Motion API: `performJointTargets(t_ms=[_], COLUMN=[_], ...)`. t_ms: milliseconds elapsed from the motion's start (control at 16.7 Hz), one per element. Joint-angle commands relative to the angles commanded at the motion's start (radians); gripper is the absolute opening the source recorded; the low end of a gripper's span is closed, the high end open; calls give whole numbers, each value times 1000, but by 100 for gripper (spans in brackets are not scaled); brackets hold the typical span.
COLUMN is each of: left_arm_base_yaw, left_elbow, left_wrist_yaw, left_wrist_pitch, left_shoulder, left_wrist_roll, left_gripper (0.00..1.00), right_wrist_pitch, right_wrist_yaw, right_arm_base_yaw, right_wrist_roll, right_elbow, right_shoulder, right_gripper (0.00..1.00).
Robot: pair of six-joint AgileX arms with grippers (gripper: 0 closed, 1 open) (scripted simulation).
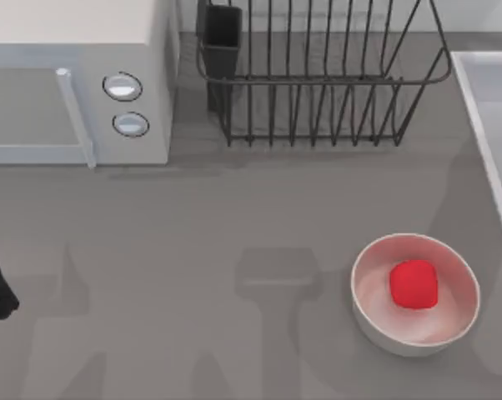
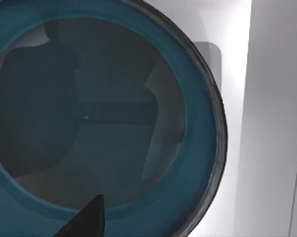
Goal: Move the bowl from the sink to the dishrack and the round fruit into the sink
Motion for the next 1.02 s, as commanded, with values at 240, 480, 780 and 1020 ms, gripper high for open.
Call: performJointTargets(t_ms=[240,480,780,1020], left_arm_base_yaw=[0,0,0,0], left_elbow=[0,0,0,0], left_wrist_yaw=[0,0,0,0], left_wrist_pitch=[0,0,0,0], left_shoulder=[0,0,0,0], left_wrist_roll=[0,0,0,0], left_gripper=[100,100,100,100], right_wrist_pitch=[134,206,206,206], right_wrist_yaw=[1,2,2,2], right_arm_base_yaw=[2,3,3,3], right_wrist_roll=[3,4,4,4], right_elbow=[-64,-99,-99,-99], right_shoulder=[69,107,107,107], right_gripper=[100,100,85,55])
